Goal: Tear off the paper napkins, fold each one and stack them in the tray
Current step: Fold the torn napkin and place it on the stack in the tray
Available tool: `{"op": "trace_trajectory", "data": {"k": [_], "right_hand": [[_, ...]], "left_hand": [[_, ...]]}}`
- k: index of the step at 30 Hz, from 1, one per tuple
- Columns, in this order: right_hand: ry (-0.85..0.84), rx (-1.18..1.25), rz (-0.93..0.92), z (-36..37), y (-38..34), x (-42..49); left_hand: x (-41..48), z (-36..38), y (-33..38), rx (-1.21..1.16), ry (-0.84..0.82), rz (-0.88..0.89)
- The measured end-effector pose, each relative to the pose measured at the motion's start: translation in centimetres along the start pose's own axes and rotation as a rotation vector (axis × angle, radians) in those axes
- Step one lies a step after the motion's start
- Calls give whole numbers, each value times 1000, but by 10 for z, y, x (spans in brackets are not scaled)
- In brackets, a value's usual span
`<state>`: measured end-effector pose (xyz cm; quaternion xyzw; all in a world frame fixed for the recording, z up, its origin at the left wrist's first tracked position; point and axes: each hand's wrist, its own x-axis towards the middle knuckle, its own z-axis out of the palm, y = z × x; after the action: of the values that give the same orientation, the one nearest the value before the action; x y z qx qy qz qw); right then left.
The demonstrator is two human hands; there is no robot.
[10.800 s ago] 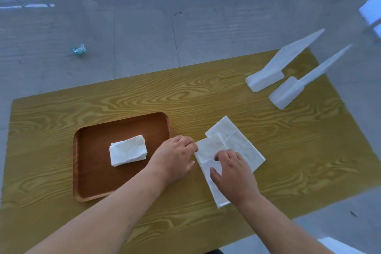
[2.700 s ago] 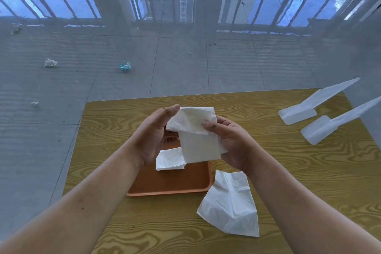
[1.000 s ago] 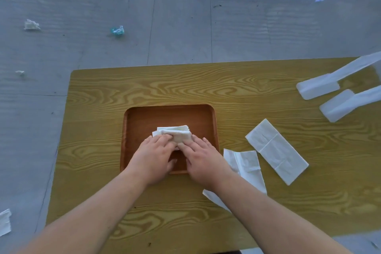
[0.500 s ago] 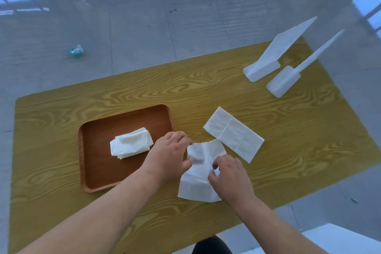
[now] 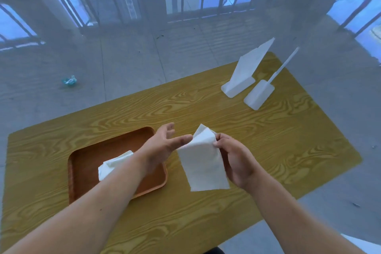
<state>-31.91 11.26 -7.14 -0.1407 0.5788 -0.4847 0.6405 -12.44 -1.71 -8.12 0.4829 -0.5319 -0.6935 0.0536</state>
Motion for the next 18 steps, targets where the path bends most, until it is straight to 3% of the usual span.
{"op": "trace_trajectory", "data": {"k": [7,14,18], "right_hand": [[48,291,83,25,-30,13],[-49,186,80,50,-39,33],[-158,-7,57,63,-35,38]], "left_hand": [[-23,-1,4,-268,-89,-45],[-31,-18,14,-296,66,80],[-32,-35,15,-312,140,102]]}}
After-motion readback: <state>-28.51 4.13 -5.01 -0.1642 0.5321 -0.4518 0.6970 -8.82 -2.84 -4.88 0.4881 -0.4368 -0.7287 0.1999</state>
